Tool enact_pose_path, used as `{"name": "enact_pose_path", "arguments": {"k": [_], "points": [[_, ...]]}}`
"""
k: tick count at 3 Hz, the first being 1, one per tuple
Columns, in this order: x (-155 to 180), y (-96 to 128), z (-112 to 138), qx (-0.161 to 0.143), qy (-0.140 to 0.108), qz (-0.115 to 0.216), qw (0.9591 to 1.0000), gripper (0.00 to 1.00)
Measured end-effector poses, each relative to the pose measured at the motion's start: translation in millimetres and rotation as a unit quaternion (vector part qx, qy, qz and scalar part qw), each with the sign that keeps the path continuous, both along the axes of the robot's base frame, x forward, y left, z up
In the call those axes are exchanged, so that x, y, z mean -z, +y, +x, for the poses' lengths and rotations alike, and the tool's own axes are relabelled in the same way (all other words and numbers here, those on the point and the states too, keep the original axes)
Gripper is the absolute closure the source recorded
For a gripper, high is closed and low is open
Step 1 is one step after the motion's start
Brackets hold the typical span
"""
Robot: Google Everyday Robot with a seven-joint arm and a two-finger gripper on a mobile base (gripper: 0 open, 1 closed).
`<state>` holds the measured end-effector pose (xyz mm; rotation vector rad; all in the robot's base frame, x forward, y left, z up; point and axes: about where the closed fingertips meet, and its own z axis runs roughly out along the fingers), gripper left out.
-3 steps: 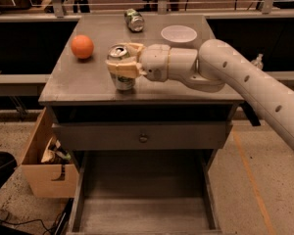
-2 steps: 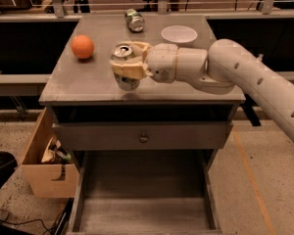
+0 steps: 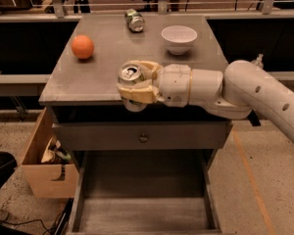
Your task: Place 7up can into middle drawer
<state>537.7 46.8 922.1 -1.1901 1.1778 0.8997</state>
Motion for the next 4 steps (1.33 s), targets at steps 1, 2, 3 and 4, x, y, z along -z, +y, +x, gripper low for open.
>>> {"name": "enact_pose_path", "arguments": {"k": [1, 2, 3, 4], "points": [[40, -15, -28, 0.008, 0.012, -0.013, 0.9998, 1.0], [71, -29, -55, 0.012, 0.033, -0.026, 0.9991, 1.0], [102, -41, -76, 0.027, 0.055, -0.031, 0.9977, 1.0], [102, -41, -76, 0.027, 0.055, -0.031, 0.9977, 1.0]]}}
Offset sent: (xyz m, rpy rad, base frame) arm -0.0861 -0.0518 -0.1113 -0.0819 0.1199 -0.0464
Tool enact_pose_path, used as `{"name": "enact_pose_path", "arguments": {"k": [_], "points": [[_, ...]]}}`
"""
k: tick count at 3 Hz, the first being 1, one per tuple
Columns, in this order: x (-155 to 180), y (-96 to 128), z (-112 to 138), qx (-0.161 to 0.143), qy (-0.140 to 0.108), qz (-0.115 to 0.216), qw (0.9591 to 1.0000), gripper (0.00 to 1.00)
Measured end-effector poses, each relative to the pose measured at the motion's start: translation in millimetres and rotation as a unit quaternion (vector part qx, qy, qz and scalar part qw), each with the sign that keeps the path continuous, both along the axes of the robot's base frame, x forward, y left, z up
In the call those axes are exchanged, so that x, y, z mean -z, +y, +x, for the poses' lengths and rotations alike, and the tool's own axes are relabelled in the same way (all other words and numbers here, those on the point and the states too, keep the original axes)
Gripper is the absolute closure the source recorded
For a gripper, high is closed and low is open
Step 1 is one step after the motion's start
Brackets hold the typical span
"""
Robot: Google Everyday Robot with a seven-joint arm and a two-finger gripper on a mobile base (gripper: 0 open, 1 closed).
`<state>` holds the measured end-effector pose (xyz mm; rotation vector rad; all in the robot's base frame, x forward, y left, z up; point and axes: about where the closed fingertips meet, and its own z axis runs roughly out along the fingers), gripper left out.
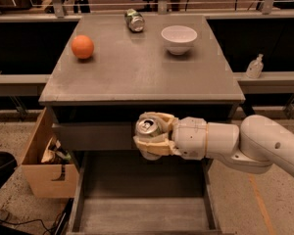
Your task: Place 7up can into middle drawer
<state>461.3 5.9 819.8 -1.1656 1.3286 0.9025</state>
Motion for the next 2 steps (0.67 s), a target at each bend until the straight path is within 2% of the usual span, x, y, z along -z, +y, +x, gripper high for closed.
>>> {"name": "enact_pose_path", "arguments": {"k": [1, 2], "points": [[48, -1, -9, 0.009, 0.028, -0.013, 0.9995, 1.0], [113, -13, -28, 0.027, 0.054, -0.03, 0.9978, 1.0]]}}
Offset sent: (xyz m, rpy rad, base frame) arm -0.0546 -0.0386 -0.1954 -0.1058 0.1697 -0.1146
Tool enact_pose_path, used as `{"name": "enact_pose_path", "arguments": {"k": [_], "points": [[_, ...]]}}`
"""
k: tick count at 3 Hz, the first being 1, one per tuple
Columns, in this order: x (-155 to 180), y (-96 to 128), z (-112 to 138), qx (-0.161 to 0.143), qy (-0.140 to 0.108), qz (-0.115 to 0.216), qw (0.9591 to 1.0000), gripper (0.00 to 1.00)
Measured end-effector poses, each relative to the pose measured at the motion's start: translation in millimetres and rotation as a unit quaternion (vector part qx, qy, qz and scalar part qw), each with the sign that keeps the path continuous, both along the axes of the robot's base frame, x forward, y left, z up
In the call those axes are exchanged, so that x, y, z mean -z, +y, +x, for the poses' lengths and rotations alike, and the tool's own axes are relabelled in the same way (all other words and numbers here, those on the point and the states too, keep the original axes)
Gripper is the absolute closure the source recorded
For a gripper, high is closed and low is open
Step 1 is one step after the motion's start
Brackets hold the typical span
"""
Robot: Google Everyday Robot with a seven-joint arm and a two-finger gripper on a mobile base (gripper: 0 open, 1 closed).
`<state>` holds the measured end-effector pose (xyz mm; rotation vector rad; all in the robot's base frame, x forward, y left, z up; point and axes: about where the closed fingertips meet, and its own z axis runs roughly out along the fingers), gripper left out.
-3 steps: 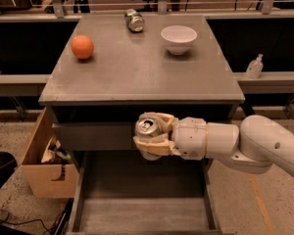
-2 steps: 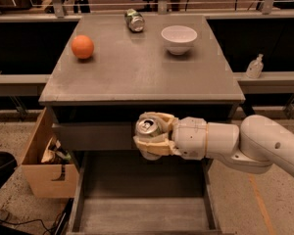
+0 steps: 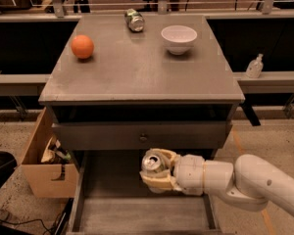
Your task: Place 7up can into middle drawer
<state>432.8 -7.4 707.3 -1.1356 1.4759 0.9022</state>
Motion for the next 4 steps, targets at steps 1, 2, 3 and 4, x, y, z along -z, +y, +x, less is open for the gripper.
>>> {"name": "enact_pose_path", "arguments": {"k": [1, 2, 3, 4], "points": [[50, -8, -13, -0.008, -0.004, 0.001, 1.0, 1.0], [85, -5, -12, -0.037, -0.018, 0.005, 0.9991, 1.0], [114, 1, -5, -0.07, -0.021, 0.006, 0.9973, 1.0], [137, 5, 1, -0.089, -0.021, 0.01, 0.9958, 1.0]]}}
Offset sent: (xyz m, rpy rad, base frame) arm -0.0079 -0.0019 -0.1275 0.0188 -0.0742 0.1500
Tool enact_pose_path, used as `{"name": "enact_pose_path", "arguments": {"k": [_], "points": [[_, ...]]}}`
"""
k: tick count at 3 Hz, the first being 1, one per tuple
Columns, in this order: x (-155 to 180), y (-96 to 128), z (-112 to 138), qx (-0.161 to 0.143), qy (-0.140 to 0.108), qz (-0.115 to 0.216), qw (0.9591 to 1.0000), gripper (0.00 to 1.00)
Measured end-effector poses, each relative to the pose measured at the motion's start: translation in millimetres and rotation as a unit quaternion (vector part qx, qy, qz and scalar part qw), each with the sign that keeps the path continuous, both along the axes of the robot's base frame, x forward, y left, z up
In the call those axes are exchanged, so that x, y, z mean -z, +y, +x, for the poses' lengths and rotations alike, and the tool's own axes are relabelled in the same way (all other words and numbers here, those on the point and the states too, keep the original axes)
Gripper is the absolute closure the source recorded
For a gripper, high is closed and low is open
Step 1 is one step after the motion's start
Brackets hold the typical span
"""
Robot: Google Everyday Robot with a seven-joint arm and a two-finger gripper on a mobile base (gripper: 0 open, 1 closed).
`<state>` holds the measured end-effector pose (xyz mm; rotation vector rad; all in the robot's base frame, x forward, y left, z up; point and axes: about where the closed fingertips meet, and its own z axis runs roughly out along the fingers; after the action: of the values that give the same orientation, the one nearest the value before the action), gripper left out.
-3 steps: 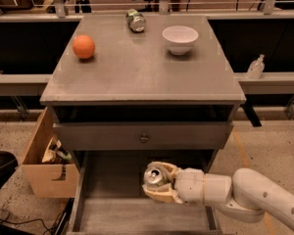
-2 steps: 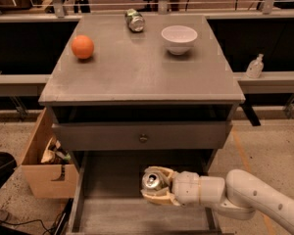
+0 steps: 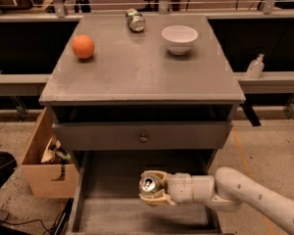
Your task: Place 7up can into middle drawer
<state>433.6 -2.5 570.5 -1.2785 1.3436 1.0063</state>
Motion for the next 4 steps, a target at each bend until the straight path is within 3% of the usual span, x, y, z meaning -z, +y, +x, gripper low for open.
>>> {"name": "enact_pose_path", "arguments": {"k": [2, 4], "points": [[48, 10, 10, -0.026, 0.015, 0.017, 0.9994, 1.0], [91, 36, 13, -0.025, 0.036, 0.031, 0.9986, 1.0]]}}
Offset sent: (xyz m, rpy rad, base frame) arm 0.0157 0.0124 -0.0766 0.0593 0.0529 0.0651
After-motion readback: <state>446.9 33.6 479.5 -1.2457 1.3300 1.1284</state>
